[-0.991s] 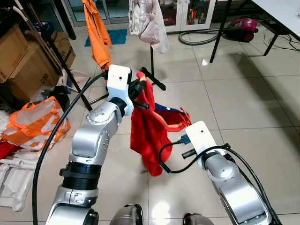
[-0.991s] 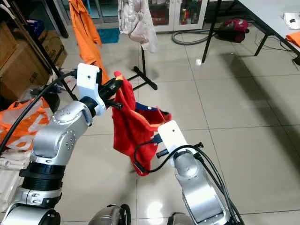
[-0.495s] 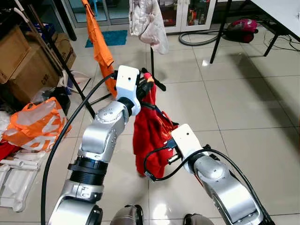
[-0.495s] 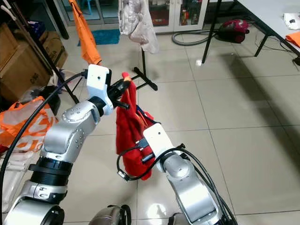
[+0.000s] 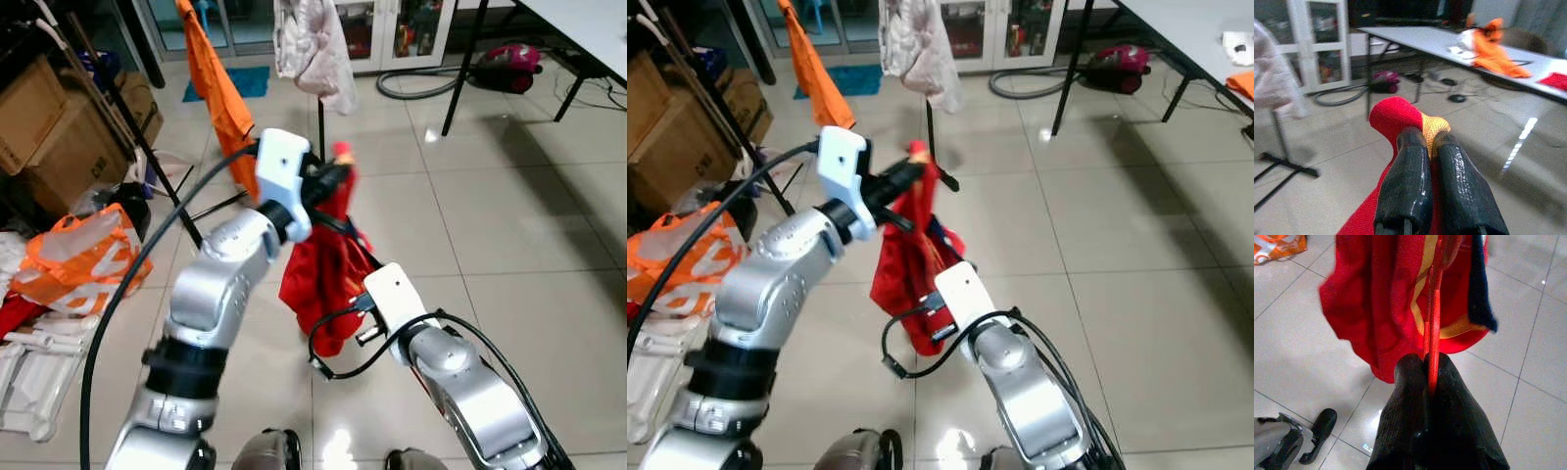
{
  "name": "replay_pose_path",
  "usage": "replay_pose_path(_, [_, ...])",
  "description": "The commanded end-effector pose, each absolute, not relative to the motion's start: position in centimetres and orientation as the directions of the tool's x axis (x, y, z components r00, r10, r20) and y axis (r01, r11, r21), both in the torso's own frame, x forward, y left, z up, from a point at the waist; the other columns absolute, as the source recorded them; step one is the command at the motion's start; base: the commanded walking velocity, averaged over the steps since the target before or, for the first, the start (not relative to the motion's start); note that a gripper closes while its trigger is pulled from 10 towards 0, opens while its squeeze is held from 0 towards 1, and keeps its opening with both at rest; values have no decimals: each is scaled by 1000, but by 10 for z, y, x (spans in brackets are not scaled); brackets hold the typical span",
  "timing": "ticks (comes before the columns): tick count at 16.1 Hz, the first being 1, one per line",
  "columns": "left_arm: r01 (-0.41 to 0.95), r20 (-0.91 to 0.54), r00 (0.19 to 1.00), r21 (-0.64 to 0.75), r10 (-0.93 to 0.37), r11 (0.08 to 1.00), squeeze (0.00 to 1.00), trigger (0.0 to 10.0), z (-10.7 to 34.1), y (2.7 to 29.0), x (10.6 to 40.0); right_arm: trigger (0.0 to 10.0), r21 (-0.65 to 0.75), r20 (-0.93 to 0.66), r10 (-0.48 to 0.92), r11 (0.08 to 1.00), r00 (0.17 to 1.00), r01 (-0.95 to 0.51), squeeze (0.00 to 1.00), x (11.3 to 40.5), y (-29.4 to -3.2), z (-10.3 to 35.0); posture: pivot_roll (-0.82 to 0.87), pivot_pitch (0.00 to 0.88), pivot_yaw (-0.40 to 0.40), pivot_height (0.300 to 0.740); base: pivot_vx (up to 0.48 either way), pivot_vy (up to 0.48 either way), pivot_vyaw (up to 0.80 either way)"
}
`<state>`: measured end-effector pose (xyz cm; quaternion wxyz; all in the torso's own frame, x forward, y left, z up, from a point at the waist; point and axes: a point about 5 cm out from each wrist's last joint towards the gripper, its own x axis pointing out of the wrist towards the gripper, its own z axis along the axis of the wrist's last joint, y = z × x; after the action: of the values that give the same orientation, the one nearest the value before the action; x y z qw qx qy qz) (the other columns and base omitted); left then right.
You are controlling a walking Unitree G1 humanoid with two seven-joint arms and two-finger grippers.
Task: Hang hanger
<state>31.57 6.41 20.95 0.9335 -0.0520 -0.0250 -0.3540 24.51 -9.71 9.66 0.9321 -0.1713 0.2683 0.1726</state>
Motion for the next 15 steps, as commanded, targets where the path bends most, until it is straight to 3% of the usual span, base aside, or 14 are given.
replay_pose_path(1, [715, 137, 697, -57, -704, 697, 0, 10000, 224, 58, 307, 10000, -220, -572, 209, 893, 793, -394, 0, 247, -98, 95, -23, 51, 115, 740, 0, 0, 0])
replay_pose_path(4, [745, 142, 665, -53, -733, 665, 0, 10000, 229, 56, 299, 10000, -137, -573, 169, 945, 802, -297, 0, 250, -104, 92, -23, 52, 121, 740, 0, 0, 0])
replay_pose_path(6, [727, 107, 682, 4, -723, 686, 0, 10000, 224, 66, 300, 10000, 145, -527, 102, 989, 843, -29, 0, 261, -115, 99, -25, 54, 122, 740, 0, 0, 0])
replay_pose_path(8, [628, 66, 773, 60, -631, 775, 0, 10000, 214, 89, 315, 10000, 338, -490, 116, 939, 864, 66, 0, 267, -121, 108, -32, 56, 123, 740, 0, 0, 0])
replay_pose_path(11, [506, 78, 851, 138, -519, 851, 0, 10000, 209, 120, 334, 10000, 478, -473, 263, 878, 841, -5, 0, 257, -111, 114, -48, 59, 110, 740, 0, 0, 0])
replay_pose_path(14, [514, 129, 839, 131, -529, 848, 0, 10000, 218, 126, 335, 10000, 580, -498, 281, 812, 820, 74, 0, 252, -115, 107, -53, 62, 99, 740, 0, 0, 0])
replay_pose_path(15, [555, 155, 808, 125, -569, 822, 0, 10000, 218, 121, 331, 10000, 656, -483, 277, 743, 830, 134, 0, 257, -116, 108, -57, 65, 96, 740, 0, 0, 0])
